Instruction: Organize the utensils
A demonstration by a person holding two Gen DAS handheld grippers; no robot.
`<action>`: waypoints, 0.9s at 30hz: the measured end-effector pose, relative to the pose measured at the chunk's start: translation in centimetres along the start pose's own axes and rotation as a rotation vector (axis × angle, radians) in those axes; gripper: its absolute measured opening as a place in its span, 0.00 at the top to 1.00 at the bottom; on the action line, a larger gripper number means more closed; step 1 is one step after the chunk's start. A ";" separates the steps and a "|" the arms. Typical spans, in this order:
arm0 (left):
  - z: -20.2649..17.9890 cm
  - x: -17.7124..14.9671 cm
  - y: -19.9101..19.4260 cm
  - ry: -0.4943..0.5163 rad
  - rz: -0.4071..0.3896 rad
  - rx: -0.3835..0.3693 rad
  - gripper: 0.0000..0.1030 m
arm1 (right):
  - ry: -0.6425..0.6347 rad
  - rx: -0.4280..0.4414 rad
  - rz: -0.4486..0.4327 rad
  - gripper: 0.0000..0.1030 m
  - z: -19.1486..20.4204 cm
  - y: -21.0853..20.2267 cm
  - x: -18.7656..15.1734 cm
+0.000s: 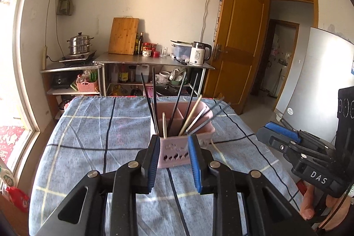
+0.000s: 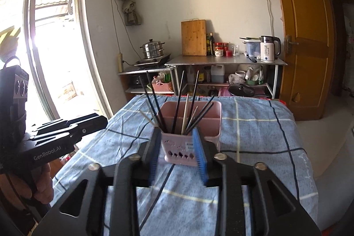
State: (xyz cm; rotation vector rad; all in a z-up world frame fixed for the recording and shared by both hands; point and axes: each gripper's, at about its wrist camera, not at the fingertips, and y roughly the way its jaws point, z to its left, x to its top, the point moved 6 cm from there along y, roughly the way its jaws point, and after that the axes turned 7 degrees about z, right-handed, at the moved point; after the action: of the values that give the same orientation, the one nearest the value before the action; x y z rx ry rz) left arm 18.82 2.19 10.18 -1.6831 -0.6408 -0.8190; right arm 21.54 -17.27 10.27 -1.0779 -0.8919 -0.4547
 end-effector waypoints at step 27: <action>-3.8 -11.3 -5.1 0.044 -0.054 0.046 0.75 | -0.006 -0.077 -0.009 0.66 1.3 -5.5 -10.7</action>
State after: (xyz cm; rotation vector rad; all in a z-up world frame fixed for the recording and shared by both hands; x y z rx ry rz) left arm 7.24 -0.27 4.89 -1.6076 -0.6726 -0.8716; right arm 10.87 -19.44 4.96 -1.1464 -0.8912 -0.4969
